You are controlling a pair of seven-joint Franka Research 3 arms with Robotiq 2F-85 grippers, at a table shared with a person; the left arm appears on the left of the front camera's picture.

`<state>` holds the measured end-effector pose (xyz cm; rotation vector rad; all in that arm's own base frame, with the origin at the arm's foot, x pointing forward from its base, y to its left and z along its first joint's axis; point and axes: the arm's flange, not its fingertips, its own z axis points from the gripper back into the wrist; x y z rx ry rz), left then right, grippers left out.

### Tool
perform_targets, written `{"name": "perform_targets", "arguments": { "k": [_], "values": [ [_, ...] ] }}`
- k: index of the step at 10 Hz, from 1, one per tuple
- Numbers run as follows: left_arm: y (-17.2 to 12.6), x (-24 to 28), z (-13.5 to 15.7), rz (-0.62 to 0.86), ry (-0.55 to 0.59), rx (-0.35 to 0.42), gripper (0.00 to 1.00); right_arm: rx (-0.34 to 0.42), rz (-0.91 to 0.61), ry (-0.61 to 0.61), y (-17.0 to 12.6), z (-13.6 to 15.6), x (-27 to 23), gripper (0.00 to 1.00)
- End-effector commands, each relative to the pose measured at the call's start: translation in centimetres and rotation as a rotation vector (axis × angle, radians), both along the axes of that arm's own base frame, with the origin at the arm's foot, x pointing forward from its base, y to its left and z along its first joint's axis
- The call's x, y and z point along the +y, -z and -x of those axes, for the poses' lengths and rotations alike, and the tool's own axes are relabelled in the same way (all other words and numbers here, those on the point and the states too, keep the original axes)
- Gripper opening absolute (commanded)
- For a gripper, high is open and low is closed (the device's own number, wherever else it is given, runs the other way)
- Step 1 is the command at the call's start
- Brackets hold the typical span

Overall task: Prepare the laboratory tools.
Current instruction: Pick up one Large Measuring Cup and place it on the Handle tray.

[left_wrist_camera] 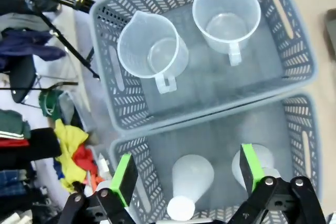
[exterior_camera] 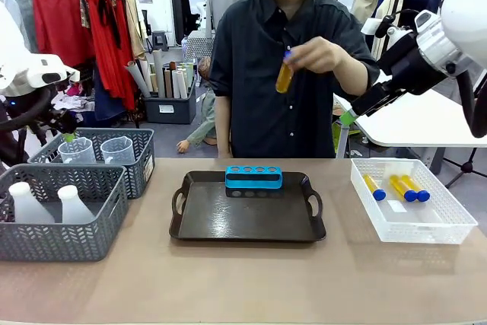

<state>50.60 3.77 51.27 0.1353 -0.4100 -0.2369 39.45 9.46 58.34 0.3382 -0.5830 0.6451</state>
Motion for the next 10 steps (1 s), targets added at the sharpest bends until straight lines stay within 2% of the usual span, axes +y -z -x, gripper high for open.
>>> {"name": "perform_targets", "arguments": {
  "k": [1, 5, 6, 7, 10],
  "values": [
    [-0.3, 0.0, 0.5, -0.007, 0.017, 0.006, 1.0, 0.002, -0.006, -0.002, 0.0, 0.0, 0.0, 1.0],
    [0.0, -0.2, 0.0, -0.001, 0.005, 0.001, 1.0, 0.002, -0.006, -0.002, 0.0, 0.0, 0.0, 1.0],
    [0.8, 0.0, -1.6, -0.039, -0.047, 0.037, 1.0, 0.002, -0.006, -0.002, 0.0, 0.0, 0.0, 1.0],
    [2.2, 0.4, -3.6, -0.064, -0.052, 0.081, 1.0, 0.002, -0.006, -0.002, 0.0, 0.0, 0.0, 1.0],
    [5.0, 1.8, -6.8, -0.066, -0.112, 0.081, 1.0, 0.002, -0.006, -0.002, 0.0, 0.0, 0.0, 1.0]
  ]
}}
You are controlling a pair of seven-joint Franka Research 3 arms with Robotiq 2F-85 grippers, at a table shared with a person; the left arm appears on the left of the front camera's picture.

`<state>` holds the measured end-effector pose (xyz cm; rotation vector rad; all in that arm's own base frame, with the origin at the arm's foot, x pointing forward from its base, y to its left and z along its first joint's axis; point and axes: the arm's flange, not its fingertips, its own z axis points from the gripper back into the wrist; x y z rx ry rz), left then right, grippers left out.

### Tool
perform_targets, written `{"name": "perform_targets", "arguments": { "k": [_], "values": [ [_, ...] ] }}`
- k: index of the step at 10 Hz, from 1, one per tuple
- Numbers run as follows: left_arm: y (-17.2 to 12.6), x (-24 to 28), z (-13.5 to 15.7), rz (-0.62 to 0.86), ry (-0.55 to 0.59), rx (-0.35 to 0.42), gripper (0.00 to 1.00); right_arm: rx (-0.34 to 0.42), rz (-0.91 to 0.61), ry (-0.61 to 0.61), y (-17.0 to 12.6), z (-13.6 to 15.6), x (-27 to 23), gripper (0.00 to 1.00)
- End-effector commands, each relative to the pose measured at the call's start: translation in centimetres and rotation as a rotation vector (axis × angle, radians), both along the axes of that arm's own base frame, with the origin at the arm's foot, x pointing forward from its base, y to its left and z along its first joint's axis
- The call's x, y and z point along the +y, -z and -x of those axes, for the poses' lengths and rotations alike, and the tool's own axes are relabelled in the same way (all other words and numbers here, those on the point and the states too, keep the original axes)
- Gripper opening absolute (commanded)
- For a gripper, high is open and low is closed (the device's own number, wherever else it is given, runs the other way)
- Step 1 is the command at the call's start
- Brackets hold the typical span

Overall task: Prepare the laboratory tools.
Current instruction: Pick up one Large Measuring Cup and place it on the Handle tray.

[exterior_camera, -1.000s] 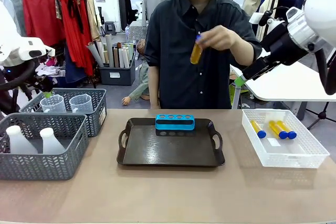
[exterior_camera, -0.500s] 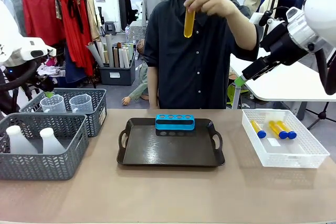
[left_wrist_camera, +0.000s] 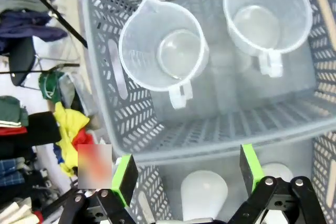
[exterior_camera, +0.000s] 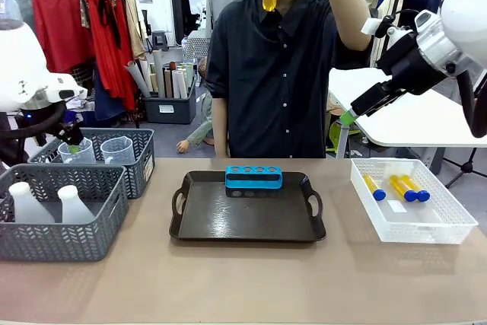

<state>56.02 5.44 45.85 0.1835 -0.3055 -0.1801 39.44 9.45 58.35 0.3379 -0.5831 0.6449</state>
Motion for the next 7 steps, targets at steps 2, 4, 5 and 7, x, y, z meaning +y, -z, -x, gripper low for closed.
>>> {"name": "perform_targets", "arguments": {
  "k": [2, 4, 5, 7],
  "values": [
    [1.4, 1.2, -3.7, 0.011, -0.087, 0.009, 1.0, 0.002, -0.007, -0.003, 0.0, 0.0, 0.0, 1.0],
    [2.9, 1.4, -4.8, 0.076, -0.111, 0.026, 1.0, 0.002, -0.007, -0.003, 0.0, 0.0, 0.0, 1.0],
    [3.5, 1.6, -5.2, 0.091, -0.109, 0.04, 1.0, 0.002, -0.007, -0.003, 0.0, 0.0, 0.0, 1.0],
    [5.0, 1.8, -5.6, 0.11, -0.127, 0.063, 1.0, 0.002, -0.007, -0.003, 0.0, 0.0, 0.0, 1.0]
  ]
}}
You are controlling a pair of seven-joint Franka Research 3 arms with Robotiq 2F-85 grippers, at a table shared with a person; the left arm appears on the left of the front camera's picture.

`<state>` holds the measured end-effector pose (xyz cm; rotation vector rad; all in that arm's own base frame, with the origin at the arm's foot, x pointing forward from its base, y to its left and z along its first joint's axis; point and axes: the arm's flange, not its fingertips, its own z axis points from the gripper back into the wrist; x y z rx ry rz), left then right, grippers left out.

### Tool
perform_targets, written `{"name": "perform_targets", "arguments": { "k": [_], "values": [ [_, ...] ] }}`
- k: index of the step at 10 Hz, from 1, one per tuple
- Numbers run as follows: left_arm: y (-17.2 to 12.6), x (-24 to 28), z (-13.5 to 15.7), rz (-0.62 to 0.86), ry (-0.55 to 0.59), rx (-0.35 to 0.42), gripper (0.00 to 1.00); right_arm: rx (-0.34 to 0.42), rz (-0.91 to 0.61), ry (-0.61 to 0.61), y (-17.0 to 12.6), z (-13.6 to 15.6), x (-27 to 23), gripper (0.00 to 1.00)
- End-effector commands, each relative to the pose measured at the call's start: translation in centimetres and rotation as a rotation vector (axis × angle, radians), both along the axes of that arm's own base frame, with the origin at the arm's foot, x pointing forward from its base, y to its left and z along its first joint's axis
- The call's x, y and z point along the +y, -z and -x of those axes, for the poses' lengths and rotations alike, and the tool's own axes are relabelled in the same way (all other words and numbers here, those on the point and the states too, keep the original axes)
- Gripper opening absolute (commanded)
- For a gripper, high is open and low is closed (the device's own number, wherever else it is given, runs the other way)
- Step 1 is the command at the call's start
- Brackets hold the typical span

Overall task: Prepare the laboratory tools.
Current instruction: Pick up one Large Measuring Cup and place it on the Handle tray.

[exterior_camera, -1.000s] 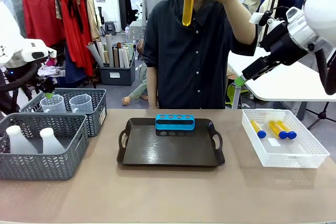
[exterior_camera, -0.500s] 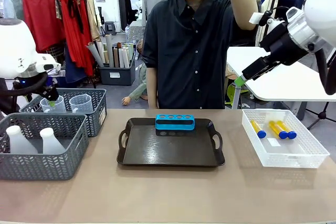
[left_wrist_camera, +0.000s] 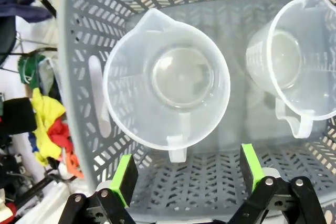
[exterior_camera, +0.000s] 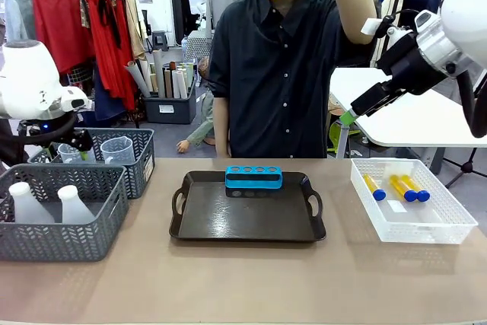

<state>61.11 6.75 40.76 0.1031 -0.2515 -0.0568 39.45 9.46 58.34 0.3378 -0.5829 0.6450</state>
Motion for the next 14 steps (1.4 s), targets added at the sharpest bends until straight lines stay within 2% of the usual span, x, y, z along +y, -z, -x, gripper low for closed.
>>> {"name": "perform_targets", "arguments": {
  "k": [1, 5, 10, 14],
  "values": [
    [0.6, 0.7, -0.6, 0.02, -0.021, 0.021, 1.0, 0.002, -0.007, -0.003, 0.0, 0.0, 0.0, 1.0],
    [2.4, 1.9, -0.9, 0.005, -0.048, 0.037, 1.0, 0.002, -0.007, -0.003, 0.0, 0.0, 0.0, 1.0],
    [2.5, 2.1, -0.9, 0.013, -0.04, 0.041, 0.0, 0.002, -0.007, -0.003, 0.0, 0.0, 0.0, 1.0],
    [1.7, 2.3, -0.4, 0.024, -0.031, 0.053, 0.0, 0.002, -0.007, -0.003, 0.0, 0.0, 0.0, 1.0]
  ]
}}
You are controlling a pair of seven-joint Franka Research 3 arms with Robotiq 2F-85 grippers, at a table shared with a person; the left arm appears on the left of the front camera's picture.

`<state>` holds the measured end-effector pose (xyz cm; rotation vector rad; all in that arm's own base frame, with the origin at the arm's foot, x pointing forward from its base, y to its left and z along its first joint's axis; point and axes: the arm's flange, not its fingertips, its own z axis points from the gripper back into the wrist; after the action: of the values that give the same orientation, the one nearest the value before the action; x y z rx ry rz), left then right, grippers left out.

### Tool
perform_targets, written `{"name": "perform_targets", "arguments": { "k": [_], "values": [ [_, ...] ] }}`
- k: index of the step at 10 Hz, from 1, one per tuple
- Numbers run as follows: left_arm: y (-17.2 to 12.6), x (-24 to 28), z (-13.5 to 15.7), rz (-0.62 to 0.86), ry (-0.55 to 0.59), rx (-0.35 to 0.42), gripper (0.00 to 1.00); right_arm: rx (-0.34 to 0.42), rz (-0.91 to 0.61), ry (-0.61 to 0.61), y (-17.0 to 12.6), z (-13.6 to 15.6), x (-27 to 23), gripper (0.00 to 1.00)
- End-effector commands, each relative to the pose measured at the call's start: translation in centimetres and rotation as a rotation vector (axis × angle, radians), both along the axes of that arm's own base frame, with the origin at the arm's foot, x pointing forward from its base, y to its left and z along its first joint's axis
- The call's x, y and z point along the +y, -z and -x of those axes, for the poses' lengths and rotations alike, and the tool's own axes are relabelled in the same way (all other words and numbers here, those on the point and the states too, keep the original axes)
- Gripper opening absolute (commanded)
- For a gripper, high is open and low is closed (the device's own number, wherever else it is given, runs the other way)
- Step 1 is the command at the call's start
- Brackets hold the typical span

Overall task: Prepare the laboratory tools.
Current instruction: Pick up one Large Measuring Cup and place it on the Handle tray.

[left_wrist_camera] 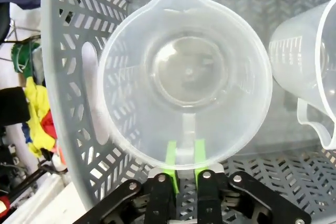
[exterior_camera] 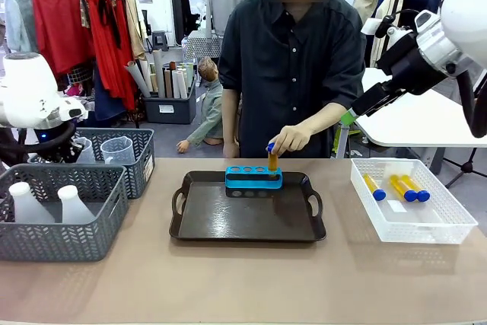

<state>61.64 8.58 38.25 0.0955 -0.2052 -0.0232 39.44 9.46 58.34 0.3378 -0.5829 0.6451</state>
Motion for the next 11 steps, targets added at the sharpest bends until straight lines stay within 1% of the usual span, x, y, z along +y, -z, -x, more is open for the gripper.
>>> {"name": "perform_targets", "arguments": {
  "k": [1, 3, 5, 7, 9, 10, 11],
  "values": [
    [-1.4, 0.7, 0.2, 0.02, 0.006, -0.002, 0.0, 0.002, -0.007, -0.003, 0.0, 0.0, 0.0, 1.0],
    [-2.7, 0.8, 0.8, 0.037, 0.03, -0.016, 0.0, 0.002, -0.007, -0.003, 0.0, 0.0, 0.0, 1.0],
    [-5.9, 0.6, 2.1, 0.051, 0.063, -0.047, 0.0, 0.002, -0.007, -0.003, 0.0, 0.0, 0.0, 1.0],
    [-11.4, -0.5, 4.1, 0.017, 0.132, -0.08, 0.0, 0.002, -0.007, -0.003, 0.0, 0.0, 0.0, 1.0],
    [-17.2, -2.6, 6.7, -0.032, 0.243, -0.146, 0.0, 0.002, -0.007, -0.003, 0.0, 0.0, 0.0, 1.0],
    [-19.6, -3.7, 7.6, -0.038, 0.278, -0.16, 0.0, 0.002, -0.007, -0.003, 0.0, 0.0, 0.0, 1.0],
    [-22.1, -4.9, 8.4, -0.035, 0.338, -0.177, 0.0, 0.002, -0.007, -0.003, 0.0, 0.0, 0.0, 1.0]
  ]
}}
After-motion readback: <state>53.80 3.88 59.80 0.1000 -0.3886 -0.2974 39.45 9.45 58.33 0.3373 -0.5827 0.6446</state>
